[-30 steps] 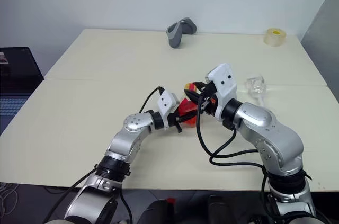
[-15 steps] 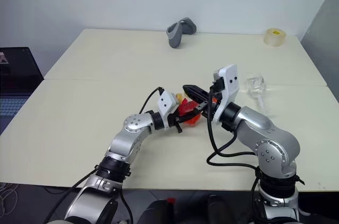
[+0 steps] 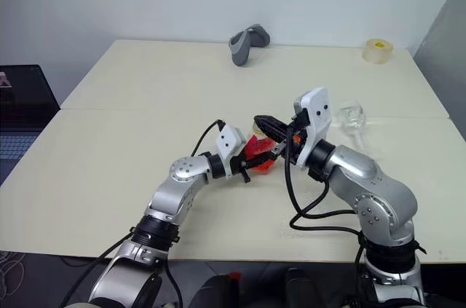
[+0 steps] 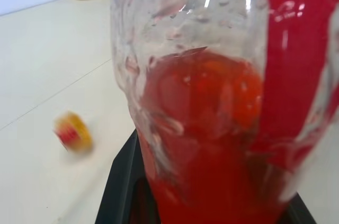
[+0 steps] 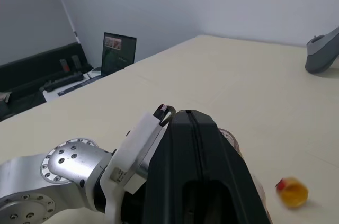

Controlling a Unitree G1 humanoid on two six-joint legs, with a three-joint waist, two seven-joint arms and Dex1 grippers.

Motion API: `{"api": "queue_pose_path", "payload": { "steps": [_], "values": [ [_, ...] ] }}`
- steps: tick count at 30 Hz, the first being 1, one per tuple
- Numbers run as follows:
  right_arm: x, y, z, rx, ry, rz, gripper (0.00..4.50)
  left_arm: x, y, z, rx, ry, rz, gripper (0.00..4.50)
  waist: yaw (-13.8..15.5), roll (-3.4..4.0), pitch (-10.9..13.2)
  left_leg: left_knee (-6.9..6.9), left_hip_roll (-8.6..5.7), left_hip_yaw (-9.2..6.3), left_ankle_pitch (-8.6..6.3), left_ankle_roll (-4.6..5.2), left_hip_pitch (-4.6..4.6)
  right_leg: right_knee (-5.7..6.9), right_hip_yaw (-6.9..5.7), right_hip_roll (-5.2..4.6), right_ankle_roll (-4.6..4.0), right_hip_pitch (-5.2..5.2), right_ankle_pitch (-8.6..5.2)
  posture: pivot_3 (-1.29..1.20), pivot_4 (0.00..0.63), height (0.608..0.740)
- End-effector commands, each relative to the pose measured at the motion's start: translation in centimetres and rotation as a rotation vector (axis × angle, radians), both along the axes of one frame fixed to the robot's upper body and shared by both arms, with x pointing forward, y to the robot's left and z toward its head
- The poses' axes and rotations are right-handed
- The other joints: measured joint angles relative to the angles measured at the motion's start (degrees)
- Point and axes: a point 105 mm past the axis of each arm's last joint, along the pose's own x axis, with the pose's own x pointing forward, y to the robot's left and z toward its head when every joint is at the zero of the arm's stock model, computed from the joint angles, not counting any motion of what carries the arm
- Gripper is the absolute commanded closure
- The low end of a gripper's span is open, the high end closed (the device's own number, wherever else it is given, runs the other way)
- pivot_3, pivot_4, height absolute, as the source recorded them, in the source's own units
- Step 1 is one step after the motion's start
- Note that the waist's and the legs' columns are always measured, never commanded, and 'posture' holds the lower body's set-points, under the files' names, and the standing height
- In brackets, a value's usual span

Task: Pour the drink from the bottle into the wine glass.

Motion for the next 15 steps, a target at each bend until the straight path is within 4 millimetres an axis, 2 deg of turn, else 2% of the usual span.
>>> {"api": "queue_pose_path", "payload": {
  "steps": [1, 3, 7, 11, 14, 15],
  "values": [
    [-1.7, 0.0, 1.7, 0.000, -0.081, 0.077, 4.50, 0.1, 0.0, 1.7, -0.036, -0.063, 0.001, 3.45, 0.00, 0.00, 0.00, 0.00, 0.00, 0.00, 0.00, 0.00, 0.00, 0.00, 0.00, 0.00, 0.00, 0.00, 0.00, 0.00, 0.150, 0.740],
    [-2.2, -0.1, 1.7, -0.019, -0.083, 0.105, 4.50, 0.1, 0.1, 1.7, -0.036, -0.063, 0.004, 3.45, 0.01, 0.00, 0.00, -0.01, 0.00, 0.00, 0.00, 0.00, 0.01, 0.00, 0.00, 0.00, 0.00, 0.00, 0.00, 0.00, 0.150, 0.740],
    [-3.4, 0.0, 0.4, -0.147, -0.092, 0.177, 4.50, 0.2, 0.2, 1.8, -0.041, -0.062, 0.010, 3.45, 0.04, 0.00, 0.00, 0.00, -0.01, 0.00, 0.00, 0.00, -0.02, -0.05, -0.01, 0.00, 0.00, 0.01, 0.00, 0.00, 0.150, 0.740],
    [-2.9, -0.3, -1.3, -0.225, -0.100, 0.137, 4.50, 0.3, 0.4, 1.8, -0.045, -0.061, 0.020, 3.45, 0.04, -0.01, 0.00, -0.01, 0.00, -0.02, 0.00, 0.01, 0.00, -0.05, -0.02, 0.01, 0.00, 0.03, 0.00, 0.00, 0.150, 0.740],
    [-2.6, -0.5, -1.9, -0.243, -0.111, 0.117, 3.92, 0.4, 0.6, 1.8, -0.045, -0.067, 0.034, 3.45, 0.04, -0.01, 0.00, 0.00, 0.00, -0.01, 0.00, 0.00, 0.00, -0.05, -0.02, 0.01, 0.00, 0.03, 0.00, 0.00, 0.150, 0.740],
    [-2.6, -0.6, -1.9, -0.241, -0.112, 0.118, 3.59, 0.5, 0.8, 1.8, -0.045, -0.069, 0.043, 3.45, 0.04, -0.01, 0.00, 0.00, 0.00, 0.00, 0.00, 0.00, 0.00, -0.05, -0.01, 0.01, 0.00, 0.03, 0.00, 0.00, 0.150, 0.740]
  ]
}}
